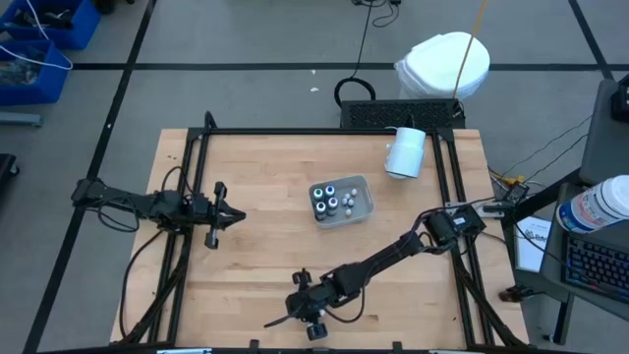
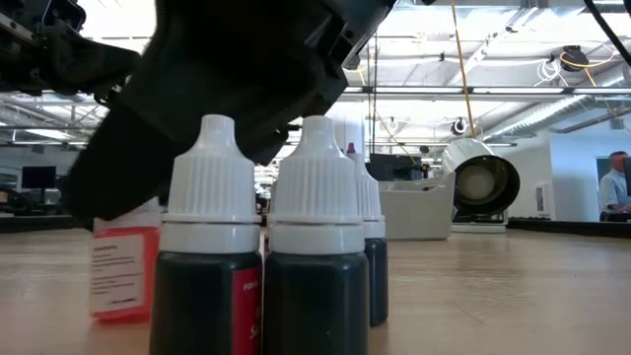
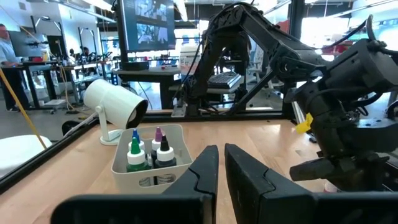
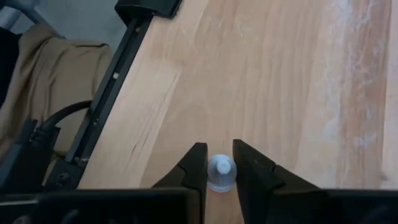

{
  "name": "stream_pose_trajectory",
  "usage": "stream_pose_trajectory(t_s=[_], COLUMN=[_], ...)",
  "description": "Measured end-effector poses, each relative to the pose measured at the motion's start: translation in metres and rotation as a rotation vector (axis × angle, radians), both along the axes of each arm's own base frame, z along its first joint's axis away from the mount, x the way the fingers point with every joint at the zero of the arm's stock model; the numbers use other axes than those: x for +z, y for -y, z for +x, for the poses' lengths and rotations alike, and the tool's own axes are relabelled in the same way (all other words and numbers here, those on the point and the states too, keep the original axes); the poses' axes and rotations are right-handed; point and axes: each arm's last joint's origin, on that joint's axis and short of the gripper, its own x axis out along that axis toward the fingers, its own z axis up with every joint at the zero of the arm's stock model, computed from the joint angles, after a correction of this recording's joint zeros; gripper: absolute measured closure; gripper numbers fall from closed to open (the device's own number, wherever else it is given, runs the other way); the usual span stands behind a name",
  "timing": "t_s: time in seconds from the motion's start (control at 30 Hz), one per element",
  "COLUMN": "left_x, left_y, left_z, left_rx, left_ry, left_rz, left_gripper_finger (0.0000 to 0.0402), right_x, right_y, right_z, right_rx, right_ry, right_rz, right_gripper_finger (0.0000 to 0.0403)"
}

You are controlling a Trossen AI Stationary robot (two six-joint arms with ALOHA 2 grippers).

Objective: Pick & Place food coloring
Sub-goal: Put the small yellow food coloring bottle into the gray bin

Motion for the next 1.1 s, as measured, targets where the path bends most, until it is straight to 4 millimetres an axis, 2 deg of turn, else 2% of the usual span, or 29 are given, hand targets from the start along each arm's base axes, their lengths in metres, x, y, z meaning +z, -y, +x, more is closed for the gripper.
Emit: stream_pose_trajectory(t_s=[0.13,0.3,0.5,0.57,0.63,0.7,0.8,1.0,1.1], left_x=[0.0,0.0,0.0,0.0,0.0,0.0,0.0,0.0,0.0], left_y=[0.0,0.0,0.0,0.0,0.0,0.0,0.0,0.0,0.0], left_z=[0.0,0.0,0.0,0.0,0.0,0.0,0.0,0.0,0.0], left_rx=[0.0,0.0,0.0,0.0,0.0,0.0,0.0,0.0,0.0], left_ry=[0.0,-0.001,-0.001,-0.001,-0.001,-0.001,-0.001,0.001,0.001], left_rz=[0.0,0.001,0.002,0.002,0.001,0.001,0.001,0.001,0.001], left_gripper_finger=[0.0364,0.0364,0.0364,0.0364,0.0364,0.0364,0.0364,0.0364,0.0364], right_x=[0.016,0.075,0.151,0.17,0.179,0.179,0.163,0.099,0.074], right_y=[0.01,0.035,0.08,0.097,0.114,0.131,0.156,0.199,0.215], right_z=[-0.002,-0.016,-0.06,-0.077,-0.094,-0.11,-0.132,-0.167,-0.18], right_rx=[0.011,-0.044,-0.243,-0.348,-0.43,-0.49,-0.578,-0.717,-0.769], right_ry=[-0.012,0.036,0.045,0.031,0.01,-0.019,-0.051,-0.092,-0.058], right_rz=[-0.009,-0.098,-0.36,-0.457,-0.517,-0.527,-0.506,-0.438,-0.406], right_gripper_finger=[0.0358,0.0358,0.0358,0.0358,0.0359,0.0358,0.0359,0.0359,0.0359])
